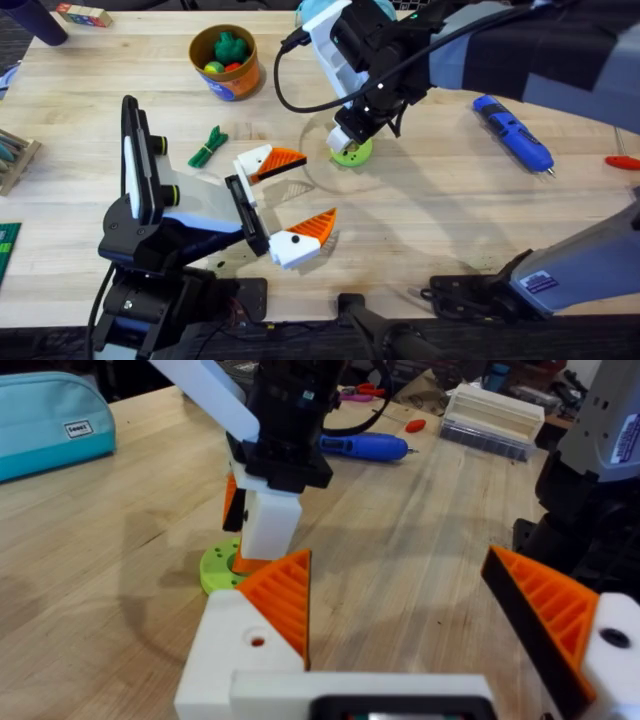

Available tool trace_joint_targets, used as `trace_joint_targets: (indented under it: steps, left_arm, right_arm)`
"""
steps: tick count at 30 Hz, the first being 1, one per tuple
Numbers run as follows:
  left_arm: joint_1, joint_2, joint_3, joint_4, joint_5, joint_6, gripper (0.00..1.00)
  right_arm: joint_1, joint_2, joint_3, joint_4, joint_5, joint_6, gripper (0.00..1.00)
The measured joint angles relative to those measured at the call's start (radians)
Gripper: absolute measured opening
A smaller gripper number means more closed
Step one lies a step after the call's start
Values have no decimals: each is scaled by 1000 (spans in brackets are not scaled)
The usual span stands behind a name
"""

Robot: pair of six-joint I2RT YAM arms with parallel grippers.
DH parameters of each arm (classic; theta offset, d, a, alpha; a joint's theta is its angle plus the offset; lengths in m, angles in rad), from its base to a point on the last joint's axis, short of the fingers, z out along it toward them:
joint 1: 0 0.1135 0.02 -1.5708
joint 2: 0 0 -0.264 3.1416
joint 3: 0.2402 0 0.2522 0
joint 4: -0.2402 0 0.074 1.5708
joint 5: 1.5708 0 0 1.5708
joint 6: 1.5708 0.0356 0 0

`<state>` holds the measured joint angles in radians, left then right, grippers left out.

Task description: Pick up the gripper from the table and insert it into the empty holder that is missing its gripper. Then pick up a screw, insert it into the mounting hole, and use the screwdriver to tighten it. Finally, clean up the table by picking up the vegetable and placing it into the bucket.

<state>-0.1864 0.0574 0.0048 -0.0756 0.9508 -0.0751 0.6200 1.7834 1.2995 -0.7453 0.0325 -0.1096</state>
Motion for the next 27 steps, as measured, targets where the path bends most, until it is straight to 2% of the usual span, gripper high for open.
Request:
trace_joint_targets:
  steps: [4, 13, 17, 27]
  left_arm:
    - [0, 0, 0, -1, -1, -1, 983]
    - [0, 0, 0, -2, -1, -1, 983]
    - [0, 0, 0, -2, -1, -1, 983]
    - [0, 0, 0, -2, -1, -1, 983]
  right_arm:
    - [2, 4, 0, -8, -3, 0, 491]
    - [7, -13, 15, -72, -132, 0, 491]
    - [7, -19, 17, -124, -130, 1, 491]
    - [20, 15, 18, -88, -123, 1, 491]
